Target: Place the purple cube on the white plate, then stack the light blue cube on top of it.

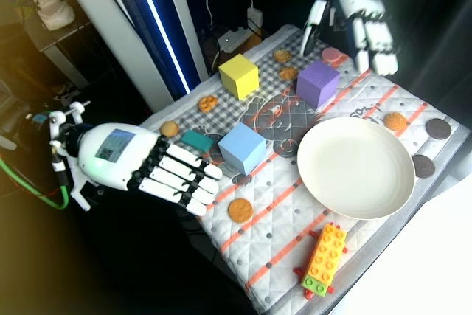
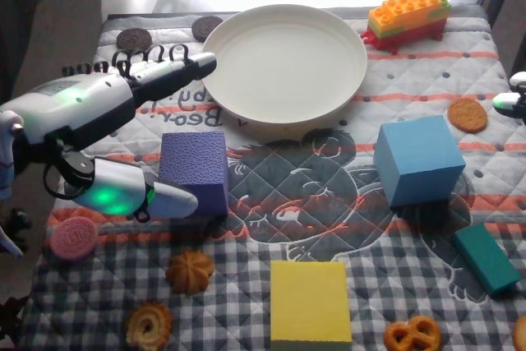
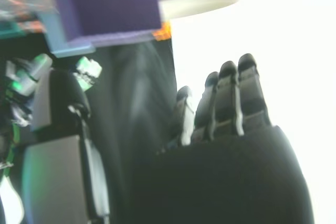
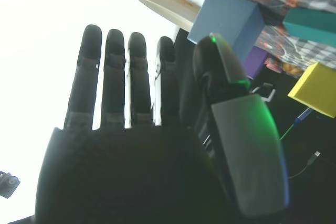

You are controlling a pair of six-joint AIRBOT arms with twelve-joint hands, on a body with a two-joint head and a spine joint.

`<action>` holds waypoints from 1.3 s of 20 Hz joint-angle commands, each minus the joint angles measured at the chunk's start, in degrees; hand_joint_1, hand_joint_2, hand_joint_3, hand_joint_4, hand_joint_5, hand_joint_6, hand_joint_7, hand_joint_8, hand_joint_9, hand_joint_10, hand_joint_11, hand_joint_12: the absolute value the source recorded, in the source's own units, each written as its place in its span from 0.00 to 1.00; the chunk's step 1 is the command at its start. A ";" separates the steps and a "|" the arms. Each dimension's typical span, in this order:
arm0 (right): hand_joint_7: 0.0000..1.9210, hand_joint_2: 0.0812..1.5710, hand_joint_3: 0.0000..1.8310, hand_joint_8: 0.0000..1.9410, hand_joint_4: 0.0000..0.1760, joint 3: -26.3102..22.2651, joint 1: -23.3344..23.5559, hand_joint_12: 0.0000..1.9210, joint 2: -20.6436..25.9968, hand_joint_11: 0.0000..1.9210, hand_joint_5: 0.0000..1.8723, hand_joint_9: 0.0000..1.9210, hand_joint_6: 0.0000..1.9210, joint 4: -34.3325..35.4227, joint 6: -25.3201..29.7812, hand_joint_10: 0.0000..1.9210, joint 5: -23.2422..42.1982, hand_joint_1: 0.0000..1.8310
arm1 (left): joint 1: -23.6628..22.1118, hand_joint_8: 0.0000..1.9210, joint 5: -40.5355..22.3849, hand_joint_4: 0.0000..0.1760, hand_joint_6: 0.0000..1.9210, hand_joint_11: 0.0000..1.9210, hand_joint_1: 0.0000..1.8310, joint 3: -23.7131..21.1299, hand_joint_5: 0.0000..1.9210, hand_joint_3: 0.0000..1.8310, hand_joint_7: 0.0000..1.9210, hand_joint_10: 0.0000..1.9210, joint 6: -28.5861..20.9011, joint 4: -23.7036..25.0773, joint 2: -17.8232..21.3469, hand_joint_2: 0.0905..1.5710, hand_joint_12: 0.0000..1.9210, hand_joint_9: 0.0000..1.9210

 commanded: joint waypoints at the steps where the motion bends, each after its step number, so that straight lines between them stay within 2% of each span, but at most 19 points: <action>1: 0.20 0.84 0.00 0.00 0.00 0.38 0.71 0.19 0.22 0.14 0.25 0.19 0.00 0.91 -0.01 0.00 6.57 0.44 | -1.12 0.00 -4.26 1.00 0.00 0.00 0.41 0.39 0.00 0.00 0.01 0.01 -0.07 0.60 0.15 0.50 0.00 0.05; 2: 0.20 0.84 0.00 0.00 0.00 0.37 0.71 0.19 0.22 0.14 0.26 0.19 0.00 0.91 -0.01 0.00 6.57 0.44 | -1.30 0.01 -3.12 1.00 0.00 0.01 0.40 0.57 0.00 0.00 0.03 0.01 -0.07 1.01 0.12 0.50 0.01 0.07; 3: 0.20 0.84 0.00 0.00 0.14 0.36 0.71 0.19 0.22 0.14 0.25 0.20 0.00 0.91 -0.01 0.00 6.57 0.44 | -1.48 0.00 -2.27 1.00 0.00 0.03 0.42 0.80 0.01 0.00 0.06 0.01 -0.07 1.21 0.02 0.49 0.02 0.11; 4: 0.20 0.84 0.00 0.00 0.22 0.35 0.71 0.20 0.22 0.15 0.25 0.21 0.00 0.91 -0.01 0.01 6.57 0.44 | -1.78 0.00 -1.38 0.86 0.01 0.01 0.42 1.19 0.09 0.00 0.12 0.01 -0.07 1.27 -0.25 0.50 0.15 0.17; 6: 0.21 0.84 0.00 0.00 0.17 0.34 0.71 0.20 0.22 0.15 0.26 0.21 0.00 0.91 0.09 0.00 6.57 0.45 | -2.67 0.00 -0.30 0.31 0.00 0.00 0.50 1.97 0.20 0.00 0.23 0.01 -0.07 1.39 -0.96 0.54 0.33 0.25; 7: 0.21 0.84 0.00 0.00 0.22 0.33 0.70 0.20 0.22 0.15 0.25 0.21 0.00 0.92 0.13 0.00 6.57 0.46 | -3.19 0.00 0.24 0.60 0.00 0.01 0.54 2.32 0.20 0.00 0.31 0.02 -0.07 1.65 -1.35 0.55 0.40 0.31; 9: 0.21 0.84 0.00 0.00 0.23 0.32 0.70 0.20 0.22 0.15 0.25 0.20 0.00 0.92 0.14 0.00 6.57 0.46 | -4.08 0.01 0.84 0.58 0.00 0.04 0.57 2.93 0.27 0.00 0.39 0.03 -0.07 1.85 -2.11 0.57 0.44 0.37; 12: 0.20 0.86 0.00 0.00 0.22 0.30 0.70 0.21 0.22 0.14 0.25 0.20 0.00 0.94 0.21 0.00 6.57 0.42 | -4.74 0.02 0.90 0.07 0.01 0.07 0.57 3.59 0.43 0.00 0.45 0.07 -0.06 1.89 -3.10 0.62 0.51 0.43; 13: 0.21 0.86 0.00 0.00 0.15 0.30 0.70 0.21 0.22 0.15 0.25 0.20 0.00 0.94 0.23 0.00 6.57 0.43 | -4.83 0.03 0.84 0.25 0.37 0.09 0.59 3.92 0.51 0.00 0.49 0.11 -0.07 1.79 -3.47 0.66 0.54 0.45; 14: 0.21 0.86 0.00 0.00 0.22 0.29 0.70 0.21 0.22 0.15 0.25 0.21 0.00 0.95 0.24 0.00 6.57 0.43 | -5.00 0.50 0.63 0.05 0.46 0.10 0.64 4.07 0.50 0.00 0.48 0.15 -0.07 1.61 -3.57 0.70 0.57 0.47; 15: 0.21 0.85 0.00 0.00 0.34 0.29 0.70 0.22 0.22 0.14 0.25 0.21 0.00 0.96 0.25 0.00 6.58 0.43 | -5.46 0.57 -0.02 0.00 0.46 0.13 0.67 4.16 0.50 0.00 0.51 0.31 -0.07 1.58 -3.58 0.70 0.61 0.48; 16: 0.21 0.85 0.00 0.00 0.34 0.29 0.68 0.22 0.22 0.14 0.25 0.21 0.00 0.96 0.25 0.00 6.58 0.43 | -6.05 0.57 -0.45 0.00 0.46 0.13 0.67 4.33 0.50 0.00 0.51 0.31 -0.07 1.58 -3.58 0.70 0.61 0.48; 18: 0.21 0.85 0.00 0.00 0.38 0.30 0.68 0.22 0.20 0.15 0.24 0.21 0.00 0.99 0.25 0.00 6.58 0.42 | -9.05 0.69 -0.90 0.00 0.33 0.15 0.68 5.36 0.56 0.00 0.47 0.60 -0.07 1.71 -3.91 0.70 0.78 0.34; 20: 0.21 0.85 0.00 0.00 0.31 0.34 0.69 0.23 0.17 0.15 0.25 0.21 0.00 0.99 0.25 0.00 6.58 0.41 | -12.49 0.75 -0.14 0.00 0.33 0.15 0.68 7.13 0.54 0.00 0.44 0.74 -0.07 2.57 -4.94 0.72 0.91 0.29; 22: 0.21 0.85 0.00 0.00 0.13 0.46 0.71 0.22 -0.03 0.14 0.26 0.20 0.00 0.99 0.25 0.00 6.58 0.43 | -16.60 0.68 2.00 0.00 0.33 0.19 0.68 9.98 0.56 0.00 0.47 0.62 -0.07 3.03 -7.09 0.70 0.84 0.34; 23: 0.21 0.85 0.00 0.00 0.16 0.56 0.77 0.23 -0.21 0.14 0.25 0.21 0.00 0.99 0.25 0.00 6.58 0.43 | -18.46 0.64 3.02 0.00 0.30 0.20 0.69 11.40 0.58 0.00 0.49 0.57 -0.07 3.08 -8.35 0.68 0.82 0.38; 24: 0.21 0.85 0.00 0.00 0.16 0.67 0.86 0.23 -0.38 0.14 0.26 0.20 0.00 0.98 0.25 0.00 6.58 0.43 | -19.67 0.68 3.80 0.00 0.26 0.20 0.69 12.68 0.58 0.00 0.48 0.65 -0.07 3.25 -9.42 0.69 0.91 0.38; 25: 0.21 0.85 0.00 0.00 0.24 0.79 0.93 0.23 -0.53 0.15 0.26 0.21 0.00 0.96 0.25 0.00 6.58 0.43 | -20.97 0.74 4.82 0.00 0.29 0.19 0.68 14.40 0.55 0.00 0.45 0.76 -0.07 3.31 -11.07 0.71 0.97 0.36; 26: 0.22 0.85 0.00 0.00 0.25 0.86 0.99 0.23 -0.65 0.15 0.25 0.21 0.00 0.96 0.25 0.00 6.58 0.43 | -21.83 0.74 5.73 0.00 0.30 0.20 0.68 16.10 0.54 0.00 0.45 0.78 -0.07 3.31 -12.72 0.71 0.97 0.36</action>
